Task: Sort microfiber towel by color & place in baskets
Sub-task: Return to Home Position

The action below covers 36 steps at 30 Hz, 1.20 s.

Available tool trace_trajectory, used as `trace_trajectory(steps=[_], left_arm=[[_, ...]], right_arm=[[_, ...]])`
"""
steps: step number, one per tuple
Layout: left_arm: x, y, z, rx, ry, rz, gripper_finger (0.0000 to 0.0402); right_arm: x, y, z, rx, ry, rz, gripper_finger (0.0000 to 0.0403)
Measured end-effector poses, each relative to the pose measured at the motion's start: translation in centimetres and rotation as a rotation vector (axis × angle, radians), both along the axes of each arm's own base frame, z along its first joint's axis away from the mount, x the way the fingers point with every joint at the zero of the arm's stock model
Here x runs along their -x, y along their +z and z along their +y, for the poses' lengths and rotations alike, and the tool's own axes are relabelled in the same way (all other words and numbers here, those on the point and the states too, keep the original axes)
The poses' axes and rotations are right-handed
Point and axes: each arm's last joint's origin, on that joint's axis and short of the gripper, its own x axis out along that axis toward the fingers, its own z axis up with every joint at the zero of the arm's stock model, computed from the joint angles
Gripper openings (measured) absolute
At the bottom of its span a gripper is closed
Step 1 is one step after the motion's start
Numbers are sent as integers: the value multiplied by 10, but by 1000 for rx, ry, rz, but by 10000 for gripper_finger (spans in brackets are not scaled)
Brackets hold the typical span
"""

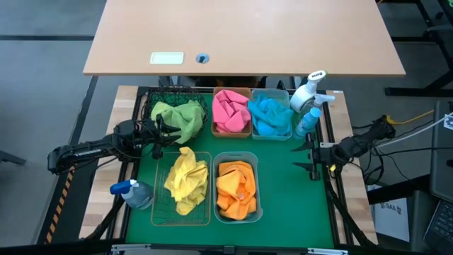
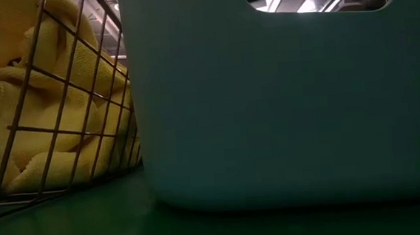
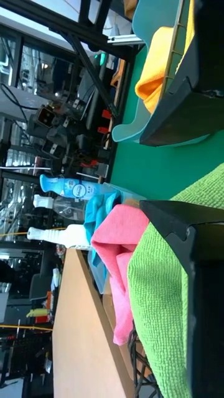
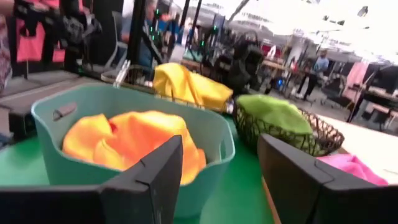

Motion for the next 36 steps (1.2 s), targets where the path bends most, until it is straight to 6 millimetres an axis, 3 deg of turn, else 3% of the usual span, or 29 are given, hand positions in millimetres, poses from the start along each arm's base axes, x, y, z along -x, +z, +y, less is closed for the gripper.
trace_trajectory(steps=[6,23,36], left_arm=[[0,0,0,1,0,1,146],[0,0,0,1,0,3,146],[7,10,-9,-35,-68,-117,146]], right_arm=[[-7,-18,1,-21,-22,-40,209],[-16,-24,-34,-3,-168,24,209],[-20,-30,-44,-125,-215,102,209]])
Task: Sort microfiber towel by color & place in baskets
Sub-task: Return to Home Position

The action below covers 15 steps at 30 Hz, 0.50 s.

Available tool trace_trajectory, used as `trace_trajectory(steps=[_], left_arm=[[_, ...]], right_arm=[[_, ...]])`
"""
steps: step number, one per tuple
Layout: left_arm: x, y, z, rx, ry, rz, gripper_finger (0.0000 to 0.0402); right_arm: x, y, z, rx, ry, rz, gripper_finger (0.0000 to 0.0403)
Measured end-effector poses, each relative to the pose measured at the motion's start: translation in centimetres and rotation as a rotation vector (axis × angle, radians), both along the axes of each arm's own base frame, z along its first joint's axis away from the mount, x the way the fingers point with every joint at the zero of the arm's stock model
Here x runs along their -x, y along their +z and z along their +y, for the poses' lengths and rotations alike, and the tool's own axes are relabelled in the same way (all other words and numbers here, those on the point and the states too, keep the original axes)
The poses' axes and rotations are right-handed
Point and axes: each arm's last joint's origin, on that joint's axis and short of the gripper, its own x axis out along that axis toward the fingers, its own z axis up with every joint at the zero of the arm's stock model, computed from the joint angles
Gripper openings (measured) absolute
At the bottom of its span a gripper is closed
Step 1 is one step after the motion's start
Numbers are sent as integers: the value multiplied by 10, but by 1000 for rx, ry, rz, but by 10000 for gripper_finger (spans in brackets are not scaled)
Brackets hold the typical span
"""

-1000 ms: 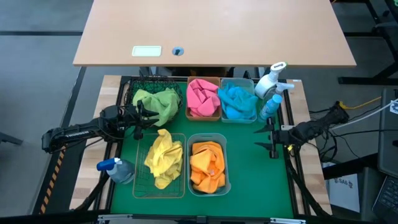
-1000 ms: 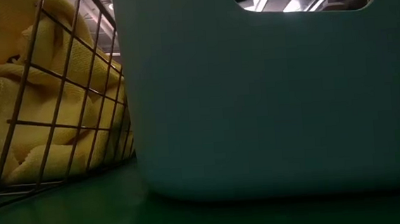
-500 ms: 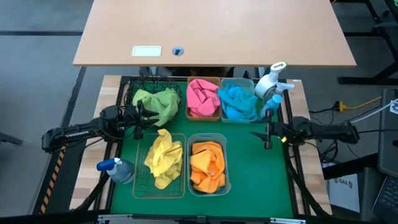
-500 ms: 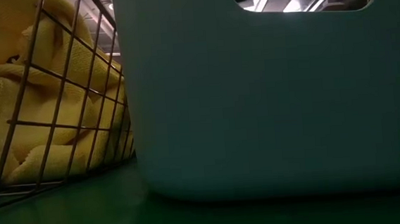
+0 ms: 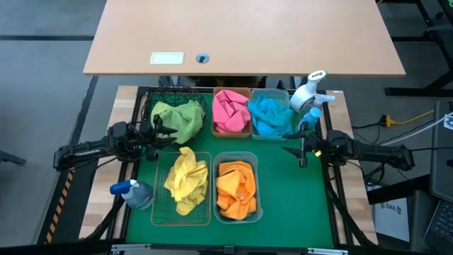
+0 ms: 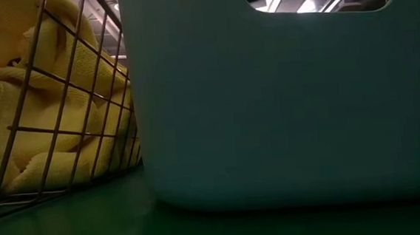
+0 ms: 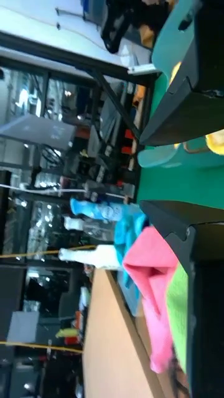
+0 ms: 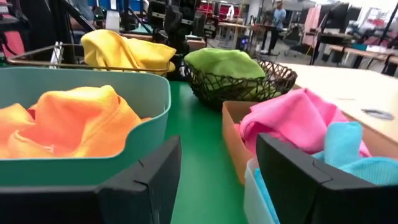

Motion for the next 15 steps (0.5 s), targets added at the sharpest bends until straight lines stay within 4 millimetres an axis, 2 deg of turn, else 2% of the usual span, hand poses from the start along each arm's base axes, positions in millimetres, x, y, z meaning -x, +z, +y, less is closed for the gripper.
trace_trajectory(steps=[4,15], left_arm=[[0,1,-2,-4,-20,-15,146],[0,1,-3,-2,-31,-11,146]], right_arm=[[-1,-1,0,-51,-3,11,209],[-2,-2,0,-52,-11,23,209]])
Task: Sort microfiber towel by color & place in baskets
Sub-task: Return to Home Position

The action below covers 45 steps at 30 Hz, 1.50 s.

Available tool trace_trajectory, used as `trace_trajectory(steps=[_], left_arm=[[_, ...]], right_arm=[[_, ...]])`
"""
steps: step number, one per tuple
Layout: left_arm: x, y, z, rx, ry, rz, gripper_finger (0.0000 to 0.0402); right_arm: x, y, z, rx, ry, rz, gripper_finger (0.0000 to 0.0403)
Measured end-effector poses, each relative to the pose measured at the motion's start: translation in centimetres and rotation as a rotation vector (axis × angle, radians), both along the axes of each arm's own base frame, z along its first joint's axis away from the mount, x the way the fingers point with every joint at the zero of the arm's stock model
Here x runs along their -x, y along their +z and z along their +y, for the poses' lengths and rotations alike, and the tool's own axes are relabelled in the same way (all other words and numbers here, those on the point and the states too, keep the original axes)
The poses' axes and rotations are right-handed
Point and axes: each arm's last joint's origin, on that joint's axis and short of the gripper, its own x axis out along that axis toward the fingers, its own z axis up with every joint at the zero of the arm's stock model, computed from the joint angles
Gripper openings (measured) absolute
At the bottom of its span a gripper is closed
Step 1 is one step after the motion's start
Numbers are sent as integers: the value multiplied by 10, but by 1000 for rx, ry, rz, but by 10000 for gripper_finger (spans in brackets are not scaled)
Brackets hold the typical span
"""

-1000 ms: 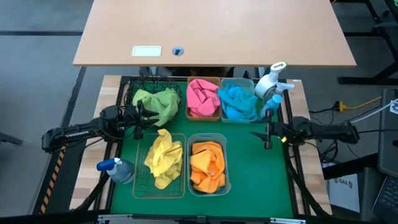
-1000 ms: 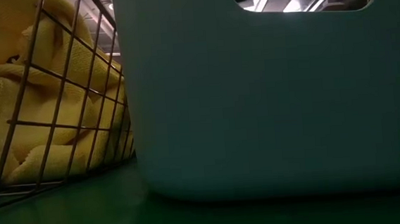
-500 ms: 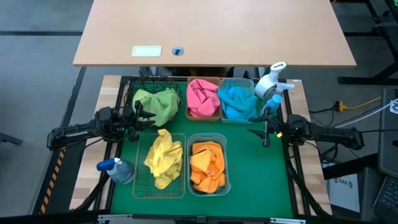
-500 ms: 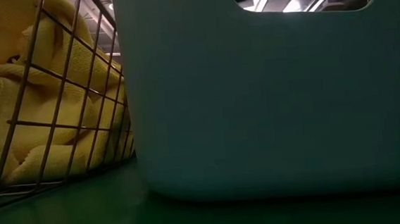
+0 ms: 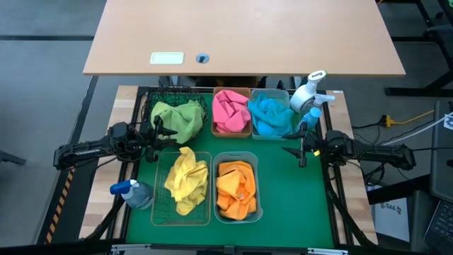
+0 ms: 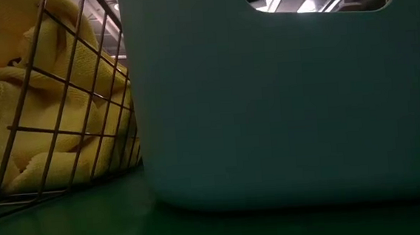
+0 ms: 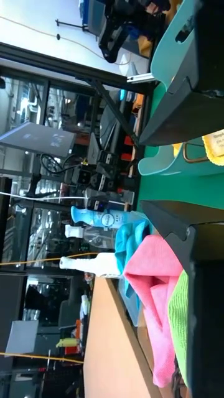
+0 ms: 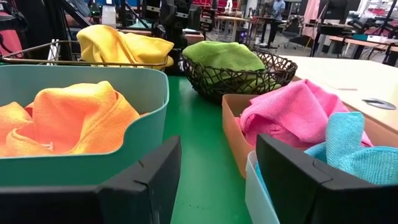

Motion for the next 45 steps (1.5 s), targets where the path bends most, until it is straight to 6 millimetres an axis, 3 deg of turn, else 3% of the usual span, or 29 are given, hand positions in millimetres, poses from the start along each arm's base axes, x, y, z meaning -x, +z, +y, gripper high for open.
trace_trajectory(steps=[8,16,25,37,45], left_arm=[[0,0,0,-2,1,1,146],[0,0,0,-176,26,17,146],[-1,-13,3,-105,123,151,146],[-1,-14,5,-76,178,156,146],[-1,-14,5,-77,178,157,146]], right_arm=[[0,0,0,0,-1,0,209],[0,0,0,1,-2,0,209],[0,0,0,1,-2,0,209],[1,1,0,2,-2,-12,209],[6,9,0,11,-3,-109,209]])
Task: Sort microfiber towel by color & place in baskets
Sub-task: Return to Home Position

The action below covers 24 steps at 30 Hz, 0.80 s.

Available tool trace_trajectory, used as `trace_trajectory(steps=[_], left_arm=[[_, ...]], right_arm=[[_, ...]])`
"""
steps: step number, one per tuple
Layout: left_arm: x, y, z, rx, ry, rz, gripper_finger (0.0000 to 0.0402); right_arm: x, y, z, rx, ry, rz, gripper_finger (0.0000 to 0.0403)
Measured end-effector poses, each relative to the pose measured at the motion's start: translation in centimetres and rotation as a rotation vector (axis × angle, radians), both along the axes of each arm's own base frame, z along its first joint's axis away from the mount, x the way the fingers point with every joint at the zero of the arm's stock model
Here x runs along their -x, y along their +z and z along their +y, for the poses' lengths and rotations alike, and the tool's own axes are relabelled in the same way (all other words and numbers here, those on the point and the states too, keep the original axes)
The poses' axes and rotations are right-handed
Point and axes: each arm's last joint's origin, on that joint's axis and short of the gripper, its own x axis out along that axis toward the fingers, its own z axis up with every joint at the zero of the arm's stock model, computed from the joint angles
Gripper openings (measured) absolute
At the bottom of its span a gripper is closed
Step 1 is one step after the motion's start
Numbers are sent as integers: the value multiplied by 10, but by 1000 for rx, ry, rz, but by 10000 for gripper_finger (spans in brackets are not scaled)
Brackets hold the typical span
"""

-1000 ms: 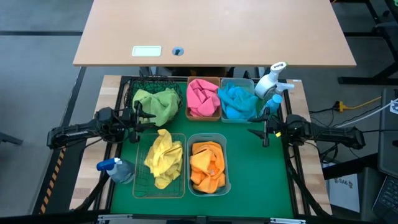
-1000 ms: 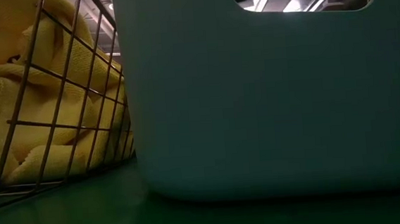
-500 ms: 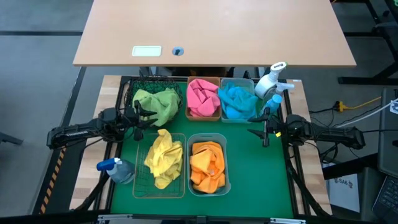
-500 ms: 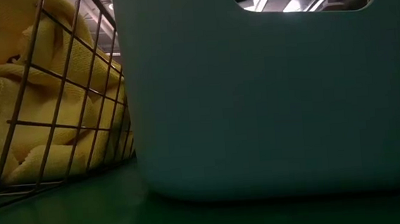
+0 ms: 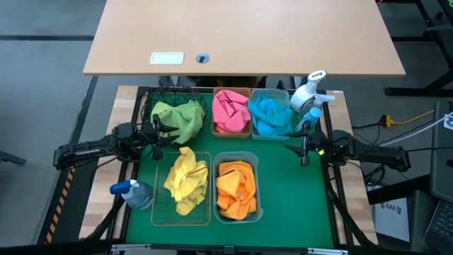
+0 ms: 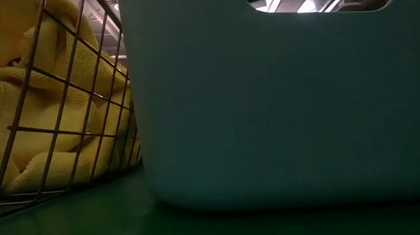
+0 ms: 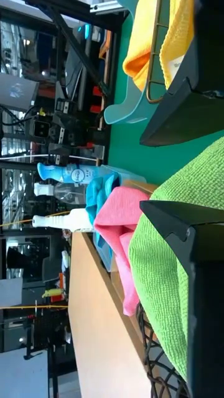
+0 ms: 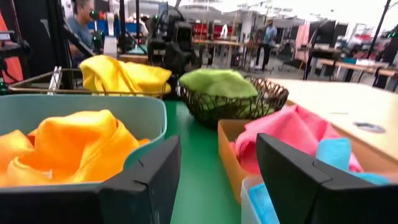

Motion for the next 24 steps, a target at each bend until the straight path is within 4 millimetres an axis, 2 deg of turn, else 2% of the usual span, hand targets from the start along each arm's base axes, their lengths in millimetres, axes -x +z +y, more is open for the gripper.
trace_trajectory(steps=[24], left_arm=[[0,0,0,-1,5,-1,146]], right_arm=[[0,-1,0,-1,1,5,209]])
